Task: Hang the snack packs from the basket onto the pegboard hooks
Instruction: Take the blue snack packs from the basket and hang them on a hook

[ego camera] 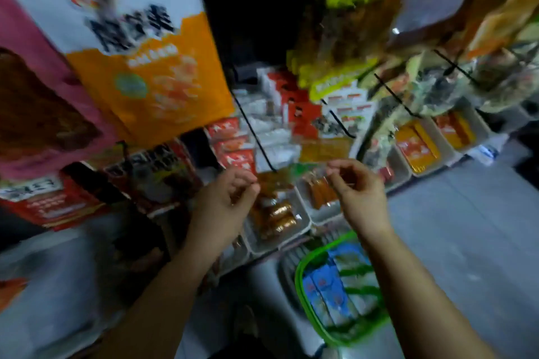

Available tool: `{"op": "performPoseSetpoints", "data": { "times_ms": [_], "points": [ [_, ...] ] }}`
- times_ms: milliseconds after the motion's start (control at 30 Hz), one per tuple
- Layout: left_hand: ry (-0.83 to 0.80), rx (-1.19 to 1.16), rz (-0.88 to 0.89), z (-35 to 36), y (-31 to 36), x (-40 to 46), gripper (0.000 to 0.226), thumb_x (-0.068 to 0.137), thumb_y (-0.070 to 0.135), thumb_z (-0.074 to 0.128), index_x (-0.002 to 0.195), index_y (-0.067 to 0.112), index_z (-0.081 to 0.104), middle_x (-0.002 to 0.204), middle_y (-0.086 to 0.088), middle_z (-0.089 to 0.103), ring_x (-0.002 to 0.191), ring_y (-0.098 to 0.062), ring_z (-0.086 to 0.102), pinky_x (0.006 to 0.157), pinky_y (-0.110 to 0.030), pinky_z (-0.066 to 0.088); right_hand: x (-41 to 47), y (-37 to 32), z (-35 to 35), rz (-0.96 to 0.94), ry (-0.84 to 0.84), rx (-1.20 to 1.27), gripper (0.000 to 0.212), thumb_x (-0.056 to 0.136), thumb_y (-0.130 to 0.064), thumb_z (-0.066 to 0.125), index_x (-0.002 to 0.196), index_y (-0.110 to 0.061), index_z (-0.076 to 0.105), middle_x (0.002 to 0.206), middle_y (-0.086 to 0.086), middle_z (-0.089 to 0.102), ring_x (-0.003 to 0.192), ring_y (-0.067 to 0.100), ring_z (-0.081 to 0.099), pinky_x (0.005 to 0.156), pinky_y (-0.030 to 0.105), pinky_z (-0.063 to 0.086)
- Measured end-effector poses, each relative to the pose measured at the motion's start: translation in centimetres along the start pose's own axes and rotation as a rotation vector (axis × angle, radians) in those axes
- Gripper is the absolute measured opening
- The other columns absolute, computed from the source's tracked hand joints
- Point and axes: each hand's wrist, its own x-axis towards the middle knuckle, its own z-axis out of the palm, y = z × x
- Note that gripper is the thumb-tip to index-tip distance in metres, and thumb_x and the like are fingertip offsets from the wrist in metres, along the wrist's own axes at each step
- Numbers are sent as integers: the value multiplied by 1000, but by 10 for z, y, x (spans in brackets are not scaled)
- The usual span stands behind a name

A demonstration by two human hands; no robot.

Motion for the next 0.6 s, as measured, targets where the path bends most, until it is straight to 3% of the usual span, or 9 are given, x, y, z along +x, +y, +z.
{"op": "performPoseSetpoints", "data": {
  "times_ms": [67, 200, 300, 367, 400, 467, 533, 600],
  "points": [
    [-167, -36, -12, 47, -1, -15, 16, 86, 8, 63, 82, 23, 59, 72, 11, 59, 69, 6, 56, 65, -7, 40, -18, 39, -42, 86, 72, 8, 16, 88, -2, 62, 83, -17, 64, 68, -5, 64, 53, -7, 56, 58, 11, 47],
    [-398, -74, -108, 154, -34, -38, 12, 85, 1, 61, 86, 13, 60, 77, -7, 62, 76, -19, 60, 75, -27, 45, -52, 144, -106, 331, 116, -60, 13, 88, -1, 61, 85, -13, 65, 70, -5, 62, 55, -9, 54, 63, 13, 45],
    [-494, -80, -229, 235, -88, -54, 14, 86, -5, 59, 88, 8, 59, 71, -5, 59, 69, -15, 56, 71, -24, 42, -75, 235, -131, 519, 107, -118, 9, 87, 3, 59, 85, -3, 66, 67, -2, 60, 51, -10, 53, 57, 6, 42],
    [-532, -72, -339, 288, -137, -66, 15, 86, -6, 58, 88, 9, 57, 68, 0, 59, 64, -9, 55, 68, -22, 43, -87, 300, -139, 646, 59, -164, 6, 88, -2, 60, 88, 0, 66, 68, 0, 60, 55, -4, 55, 61, 14, 45],
    [-529, -78, -429, 314, -166, -73, 15, 87, -6, 57, 86, 9, 57, 66, 3, 59, 59, -4, 56, 64, -19, 44, -92, 333, -141, 702, 25, -195, 6, 88, -6, 61, 87, -4, 67, 70, 2, 61, 60, 2, 56, 66, 21, 46],
    [-484, -142, -675, 366, -229, -88, 20, 88, -6, 55, 77, 11, 57, 58, 8, 61, 48, 0, 55, 52, -13, 45, -101, 399, -144, 774, -61, -298, 4, 87, -13, 64, 84, -14, 66, 79, 7, 66, 72, 16, 59, 69, 24, 41],
    [-464, -132, -849, 415, -295, -105, 29, 88, -7, 53, 72, 16, 56, 47, 9, 59, 45, -3, 52, 47, -12, 43, -105, 462, -144, 805, -166, -430, 8, 88, -18, 64, 88, -13, 69, 93, 10, 71, 87, 24, 64, 69, 24, 40],
    [-475, -67, -953, 457, -360, -118, 32, 89, -8, 52, 70, 18, 52, 45, 8, 58, 52, -10, 50, 52, -17, 41, -103, 523, -139, 815, -309, -536, 18, 89, -20, 61, 97, -7, 71, 105, 13, 70, 99, 29, 63, 78, 30, 45]
  ]
}}
